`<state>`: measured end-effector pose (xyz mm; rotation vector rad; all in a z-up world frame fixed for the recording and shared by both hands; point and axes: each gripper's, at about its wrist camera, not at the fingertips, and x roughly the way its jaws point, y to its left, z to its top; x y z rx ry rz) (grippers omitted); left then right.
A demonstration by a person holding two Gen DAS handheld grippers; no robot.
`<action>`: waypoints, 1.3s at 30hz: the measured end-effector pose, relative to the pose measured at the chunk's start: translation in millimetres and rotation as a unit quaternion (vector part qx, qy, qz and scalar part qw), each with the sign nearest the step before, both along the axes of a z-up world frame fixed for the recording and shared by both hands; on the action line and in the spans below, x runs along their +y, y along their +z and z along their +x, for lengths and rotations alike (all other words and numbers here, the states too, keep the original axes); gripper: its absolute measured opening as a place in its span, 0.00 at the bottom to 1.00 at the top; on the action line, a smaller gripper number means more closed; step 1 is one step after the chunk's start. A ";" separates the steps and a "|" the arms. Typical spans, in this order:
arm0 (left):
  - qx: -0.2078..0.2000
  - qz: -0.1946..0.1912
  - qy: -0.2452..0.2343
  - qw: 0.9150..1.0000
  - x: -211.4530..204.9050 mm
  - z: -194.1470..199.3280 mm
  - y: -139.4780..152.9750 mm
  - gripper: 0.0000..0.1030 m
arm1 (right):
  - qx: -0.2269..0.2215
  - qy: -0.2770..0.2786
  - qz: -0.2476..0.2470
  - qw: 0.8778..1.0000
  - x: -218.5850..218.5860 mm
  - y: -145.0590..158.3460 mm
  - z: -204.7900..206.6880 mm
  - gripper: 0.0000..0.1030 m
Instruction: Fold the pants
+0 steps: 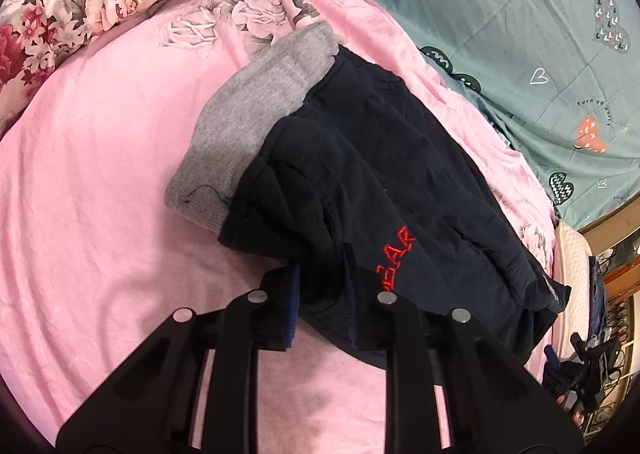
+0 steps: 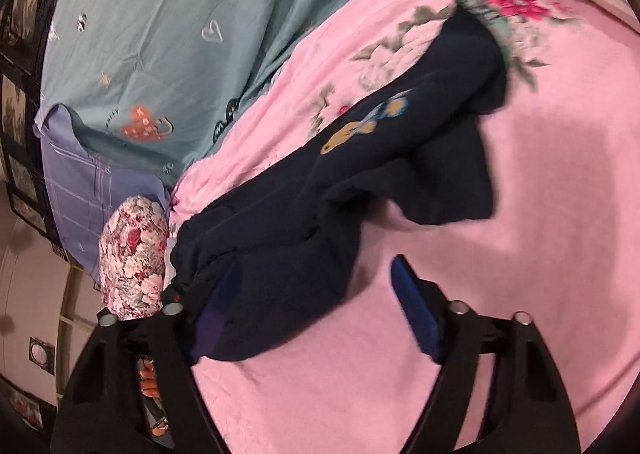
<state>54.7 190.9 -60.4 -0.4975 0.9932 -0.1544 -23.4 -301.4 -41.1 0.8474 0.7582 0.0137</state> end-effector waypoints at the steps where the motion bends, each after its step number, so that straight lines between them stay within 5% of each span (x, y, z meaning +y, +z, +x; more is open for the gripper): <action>1: 0.002 0.000 0.002 1.000 -0.5 1.7 -2.8 0.22 | 0.013 0.002 -0.009 1.000 3.3 -3.4 9.6 0.59; 3: 0.000 0.000 0.001 1.000 -0.1 3.0 -6.5 0.23 | 0.037 0.004 -0.028 0.999 6.8 -14.0 26.6 0.52; 7: -0.001 -0.005 0.002 1.000 2.8 5.6 -9.0 0.21 | 0.035 -0.019 -0.059 0.997 -6.0 -18.8 35.1 0.08; 13: -0.020 -0.021 0.012 1.000 10.0 -2.4 5.7 0.14 | -0.015 -0.020 -0.067 0.997 -26.6 7.6 -10.6 0.04; 19: -0.080 -0.053 0.010 0.995 22.1 -39.3 57.3 0.13 | -0.101 -0.001 -0.121 0.987 -7.3 76.4 -80.6 0.03; 22: -0.109 -0.053 0.002 0.993 31.1 -65.2 79.6 0.13 | -0.086 0.023 -0.114 0.990 7.4 72.9 -110.1 0.09; 23: -0.114 -0.045 0.001 0.992 34.8 -74.6 82.8 0.13 | -0.062 0.034 -0.092 0.993 9.9 59.3 -118.3 0.38; 25: -0.108 -0.004 -0.005 0.994 41.2 -91.2 78.2 0.14 | 0.003 0.059 -0.041 0.997 10.9 26.3 -129.3 0.74; 27: -0.084 0.026 -0.014 0.996 46.3 -97.5 58.4 0.16 | 0.036 0.038 -0.008 0.999 -1.0 -1.2 -151.6 0.75; 31: -0.027 0.057 -0.004 0.998 58.9 -103.1 17.1 0.17 | 0.023 -0.057 0.039 0.997 -52.5 -11.7 -185.7 0.75; 35: -0.022 0.045 0.005 0.999 65.8 -102.0 11.0 0.19 | 0.023 -0.096 -0.046 0.994 -81.2 -2.5 -182.6 0.74; 39: -0.023 0.059 0.003 0.998 54.7 -94.4 12.1 0.26 | 0.031 -0.051 -0.075 0.995 -83.1 -16.2 -154.0 0.65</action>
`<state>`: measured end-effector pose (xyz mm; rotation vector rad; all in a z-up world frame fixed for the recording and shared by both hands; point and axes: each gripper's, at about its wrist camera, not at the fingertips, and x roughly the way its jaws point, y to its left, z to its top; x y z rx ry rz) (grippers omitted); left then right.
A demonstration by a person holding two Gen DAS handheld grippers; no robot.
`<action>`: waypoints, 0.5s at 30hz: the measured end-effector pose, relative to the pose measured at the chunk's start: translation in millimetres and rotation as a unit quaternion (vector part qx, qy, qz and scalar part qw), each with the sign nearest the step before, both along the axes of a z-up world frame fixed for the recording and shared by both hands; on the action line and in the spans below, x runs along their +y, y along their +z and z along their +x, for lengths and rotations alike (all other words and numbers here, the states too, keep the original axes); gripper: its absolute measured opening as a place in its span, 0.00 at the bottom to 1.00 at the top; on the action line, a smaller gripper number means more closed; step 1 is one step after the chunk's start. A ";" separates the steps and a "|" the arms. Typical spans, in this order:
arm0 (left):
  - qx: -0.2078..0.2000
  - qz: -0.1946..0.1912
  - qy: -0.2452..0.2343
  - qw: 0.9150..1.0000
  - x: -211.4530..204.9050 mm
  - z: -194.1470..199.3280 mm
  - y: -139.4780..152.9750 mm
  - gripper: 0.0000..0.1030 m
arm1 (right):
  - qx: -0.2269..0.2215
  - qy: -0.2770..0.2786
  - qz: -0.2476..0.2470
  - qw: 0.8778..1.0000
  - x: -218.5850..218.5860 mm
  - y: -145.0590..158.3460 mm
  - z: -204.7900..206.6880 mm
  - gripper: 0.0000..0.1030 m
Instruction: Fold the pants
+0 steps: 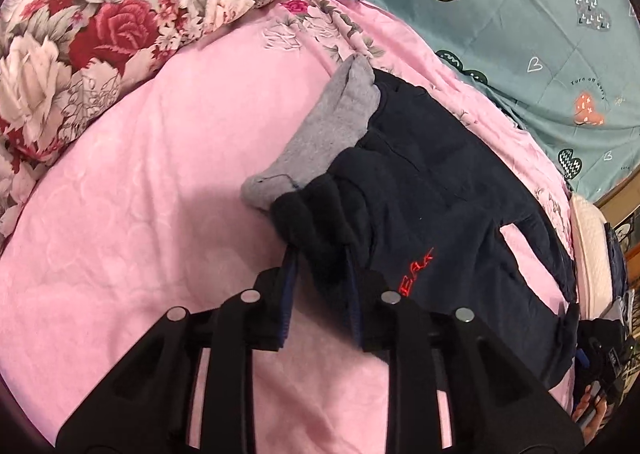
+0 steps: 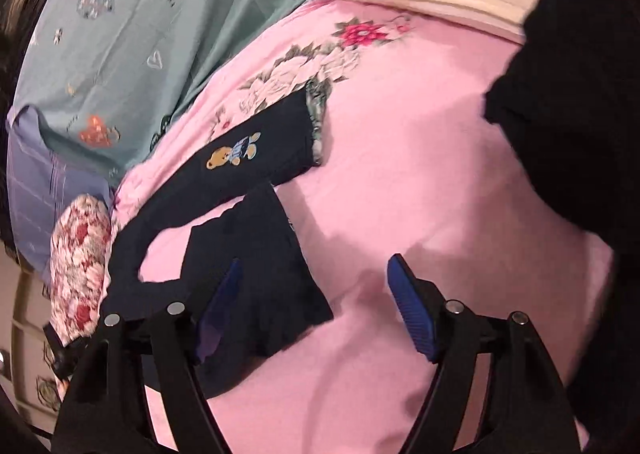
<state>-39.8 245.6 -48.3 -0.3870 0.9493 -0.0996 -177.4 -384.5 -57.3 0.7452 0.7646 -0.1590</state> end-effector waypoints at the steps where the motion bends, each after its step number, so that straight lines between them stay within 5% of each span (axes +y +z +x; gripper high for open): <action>1: 0.002 0.004 -0.002 1.000 -4.9 1.7 -0.9 0.31 | 0.006 0.019 -0.001 1.000 4.5 -4.9 5.9 0.56; 3: 0.005 0.012 -0.007 1.000 -14.0 4.7 -3.9 0.35 | 0.020 0.053 -0.050 0.997 19.8 -6.2 18.5 0.40; 4: 0.007 0.016 -0.008 1.000 -17.6 6.2 -5.9 0.36 | 0.027 0.070 -0.059 0.995 26.4 -6.8 22.7 0.14; 5: 0.010 0.018 -0.008 1.000 -19.5 8.4 -8.2 0.36 | 0.031 0.086 -0.061 0.994 30.1 -5.6 25.9 0.11; 12: 0.009 0.040 -0.016 0.999 -34.2 11.8 -4.6 0.13 | -0.011 0.058 -0.133 0.989 26.5 55.6 -20.1 0.11; 15: 0.011 0.045 -0.017 0.999 -30.7 9.0 -3.1 0.13 | 0.090 0.069 -0.187 0.976 26.6 35.1 -27.0 0.19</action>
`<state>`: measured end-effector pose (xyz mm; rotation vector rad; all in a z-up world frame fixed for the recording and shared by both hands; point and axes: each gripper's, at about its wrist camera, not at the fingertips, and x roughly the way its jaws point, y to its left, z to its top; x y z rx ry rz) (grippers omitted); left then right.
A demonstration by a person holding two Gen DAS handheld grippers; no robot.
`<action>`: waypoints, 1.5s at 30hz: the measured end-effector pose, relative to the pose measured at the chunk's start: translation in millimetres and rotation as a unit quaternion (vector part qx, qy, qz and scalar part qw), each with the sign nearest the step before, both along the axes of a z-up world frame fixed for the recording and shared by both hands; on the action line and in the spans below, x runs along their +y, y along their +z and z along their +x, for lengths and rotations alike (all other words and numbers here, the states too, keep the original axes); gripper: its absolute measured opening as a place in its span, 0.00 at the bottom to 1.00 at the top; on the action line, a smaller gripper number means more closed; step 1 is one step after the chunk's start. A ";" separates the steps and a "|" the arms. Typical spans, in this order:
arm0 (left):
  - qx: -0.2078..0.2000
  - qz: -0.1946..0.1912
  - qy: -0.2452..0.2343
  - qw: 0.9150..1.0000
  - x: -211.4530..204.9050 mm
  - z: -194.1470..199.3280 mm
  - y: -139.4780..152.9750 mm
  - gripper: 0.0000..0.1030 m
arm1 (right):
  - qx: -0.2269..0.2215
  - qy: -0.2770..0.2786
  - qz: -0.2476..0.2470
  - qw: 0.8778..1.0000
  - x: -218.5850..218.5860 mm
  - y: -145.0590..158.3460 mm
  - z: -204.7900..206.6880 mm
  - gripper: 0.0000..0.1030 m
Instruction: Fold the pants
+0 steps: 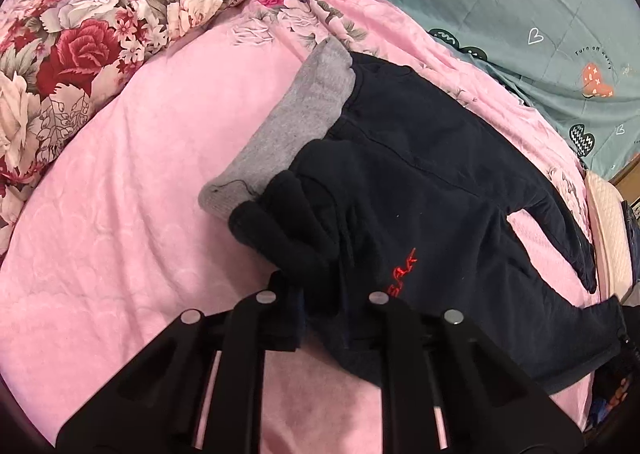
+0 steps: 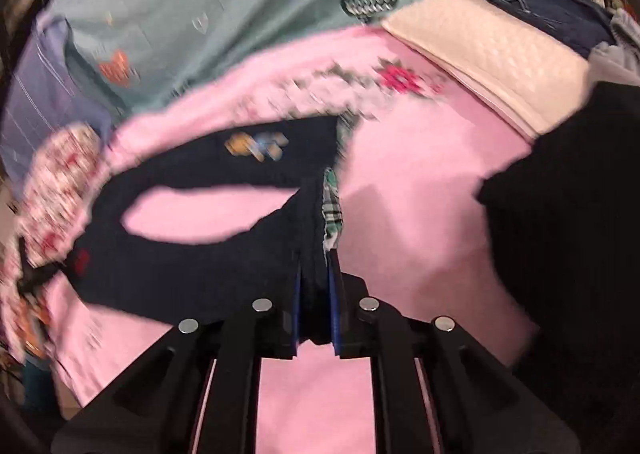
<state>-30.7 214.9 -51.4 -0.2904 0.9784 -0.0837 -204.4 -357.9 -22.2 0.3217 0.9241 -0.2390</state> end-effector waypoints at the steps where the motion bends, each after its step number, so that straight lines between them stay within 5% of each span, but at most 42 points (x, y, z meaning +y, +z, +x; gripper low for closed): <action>1: 0.005 0.004 -0.001 1.000 1.3 0.3 -2.1 0.14 | 0.038 -0.016 -0.035 0.999 1.2 -10.4 0.0 0.29; 3: 0.018 0.006 0.000 1.000 6.3 0.8 -6.5 0.23 | 0.076 -0.035 -0.061 0.995 -5.2 -23.6 0.6 0.35; 4: 0.019 0.006 0.003 1.000 9.1 -0.3 -6.3 0.35 | 0.055 -0.035 -0.049 0.997 -8.8 -20.8 1.5 0.35; 6: 0.011 0.016 0.011 1.000 14.2 -4.1 -2.3 0.54 | -0.020 -0.050 -0.007 0.999 -19.6 -4.6 11.0 0.52; 9: -0.008 0.029 0.019 0.999 22.4 -12.5 12.0 0.57 | -0.079 -0.028 0.027 0.996 -30.9 6.0 48.3 0.60; 15: -0.038 0.055 0.052 0.996 35.3 -22.7 43.7 0.74 | -0.046 -0.050 0.073 0.995 -56.4 -30.3 143.1 0.60; 16: -0.043 0.057 0.061 0.996 38.2 -23.1 49.0 0.76 | -0.042 -0.044 0.080 0.995 -55.5 -36.5 148.7 0.53; 17: -0.046 0.058 0.067 0.995 40.5 -22.1 53.1 0.76 | -0.039 -0.025 0.090 0.995 -52.7 -41.4 156.2 0.26; 18: -0.048 0.057 0.074 0.994 42.4 -19.5 57.6 0.76 | -0.031 -0.016 0.080 0.996 -49.4 -41.3 159.8 0.15; 21: -0.066 0.041 0.102 0.992 51.6 -6.3 75.6 0.76 | -0.035 0.005 0.021 0.999 -45.3 -22.4 158.9 0.10; 25: -0.083 -0.009 0.109 0.991 53.0 25.1 92.6 0.86 | -0.051 -0.068 0.008 0.996 -88.7 -7.2 152.6 0.10; 28: -0.065 0.001 0.092 0.994 35.7 55.9 84.3 0.86 | 0.011 -0.112 0.004 0.994 -101.8 -24.1 157.6 0.28; 30: -0.043 0.026 0.072 0.996 21.2 78.8 71.2 0.86 | -0.018 -0.127 0.015 0.992 -100.9 -18.0 146.2 0.32; 32: -0.018 0.035 0.050 0.998 12.4 98.7 57.2 0.86 | -0.061 -0.117 0.041 0.990 -91.9 -5.5 135.5 0.50; 38: 0.023 0.012 0.033 0.999 3.4 161.4 30.1 0.86 | -0.123 -0.022 0.072 0.990 -40.4 44.2 133.7 0.51; 41: 0.039 -0.005 0.043 0.998 6.5 184.3 16.5 0.86 | -0.131 0.046 0.097 0.986 -7.3 56.7 142.6 0.65; 45: 0.045 -0.059 0.040 0.996 8.6 195.5 3.4 0.86 | -0.112 0.124 0.101 0.981 40.3 58.5 167.4 0.68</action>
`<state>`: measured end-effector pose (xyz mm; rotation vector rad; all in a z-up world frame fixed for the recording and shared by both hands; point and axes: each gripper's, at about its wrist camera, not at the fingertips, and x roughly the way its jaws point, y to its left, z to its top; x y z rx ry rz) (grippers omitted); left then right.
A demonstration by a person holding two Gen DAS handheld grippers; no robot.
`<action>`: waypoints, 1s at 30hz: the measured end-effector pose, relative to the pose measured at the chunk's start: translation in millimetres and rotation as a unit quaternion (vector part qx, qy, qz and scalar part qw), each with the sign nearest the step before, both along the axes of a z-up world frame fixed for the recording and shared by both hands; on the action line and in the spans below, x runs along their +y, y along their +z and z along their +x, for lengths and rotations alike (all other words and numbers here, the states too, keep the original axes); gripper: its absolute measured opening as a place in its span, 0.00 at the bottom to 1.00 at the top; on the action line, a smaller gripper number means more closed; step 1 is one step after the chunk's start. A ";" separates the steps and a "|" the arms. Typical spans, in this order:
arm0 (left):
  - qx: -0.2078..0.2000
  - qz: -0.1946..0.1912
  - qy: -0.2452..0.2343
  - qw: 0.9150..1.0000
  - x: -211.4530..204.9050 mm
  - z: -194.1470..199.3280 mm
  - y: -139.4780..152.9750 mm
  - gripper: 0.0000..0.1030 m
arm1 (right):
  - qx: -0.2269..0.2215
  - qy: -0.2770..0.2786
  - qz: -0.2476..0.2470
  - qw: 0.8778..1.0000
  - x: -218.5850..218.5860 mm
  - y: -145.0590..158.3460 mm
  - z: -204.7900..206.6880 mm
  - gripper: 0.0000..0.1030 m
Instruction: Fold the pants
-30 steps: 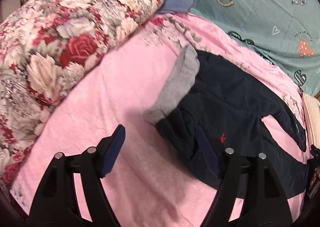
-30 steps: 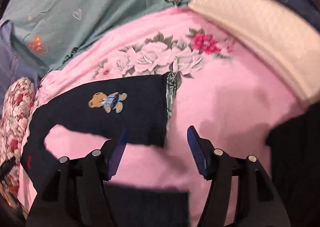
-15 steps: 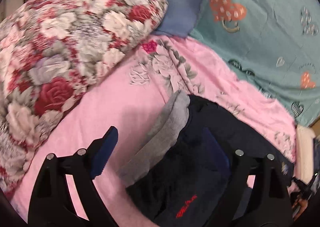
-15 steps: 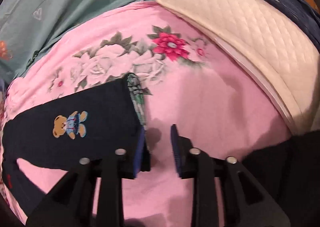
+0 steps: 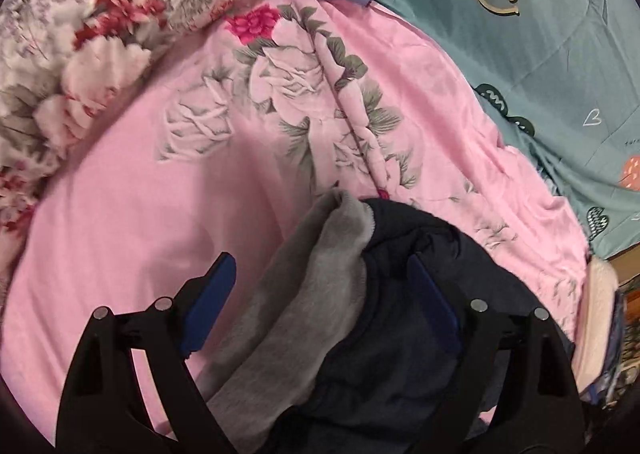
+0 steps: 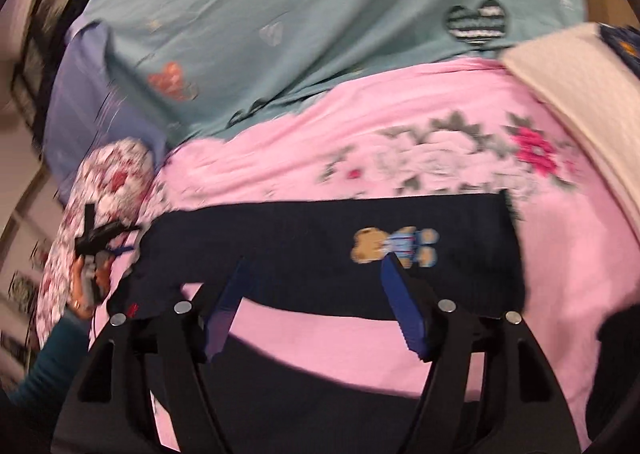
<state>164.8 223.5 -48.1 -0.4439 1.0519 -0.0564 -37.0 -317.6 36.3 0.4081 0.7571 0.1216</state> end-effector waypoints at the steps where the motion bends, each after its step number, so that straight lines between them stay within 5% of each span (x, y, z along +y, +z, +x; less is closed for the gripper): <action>1: -0.003 -0.004 -0.005 1.000 -3.0 1.2 -0.6 0.86 | 0.007 0.016 -0.001 1.000 10.4 -1.9 10.1 0.68; 6: -0.015 0.004 -0.029 0.999 -17.3 8.6 -0.5 0.81 | 0.028 0.078 -0.024 0.996 58.3 -10.4 53.3 0.68; 8: -0.014 -0.003 -0.032 0.999 -16.4 9.8 -2.4 0.67 | 0.035 0.109 -0.043 0.992 78.2 -13.4 71.0 0.68; 10: -0.009 -0.012 -0.033 0.999 -11.3 10.1 -5.1 0.42 | 0.037 0.126 -0.071 0.989 90.9 -18.0 88.1 0.68; 13: -0.026 -0.008 -0.038 0.999 -10.0 2.9 1.1 0.33 | 0.053 0.152 -0.110 0.981 109.8 -24.3 122.6 0.68; 19: -0.139 0.003 -0.077 0.987 -25.8 -29.0 42.2 0.31 | 0.052 0.224 -0.213 0.950 154.4 -41.9 195.3 0.68; 24: -0.078 0.028 -0.060 0.995 -27.5 -6.4 7.7 0.35 | 0.068 0.264 -0.214 0.938 171.6 -63.8 239.2 0.65; 26: -0.060 0.014 -0.039 0.997 -21.1 1.1 -6.1 0.40 | 0.069 0.277 -0.225 0.932 177.4 -70.5 252.9 0.51; 30: -0.056 -0.011 -0.020 0.998 -18.8 10.2 -13.1 0.49 | 0.064 0.286 -0.220 0.930 179.8 -75.3 267.5 0.43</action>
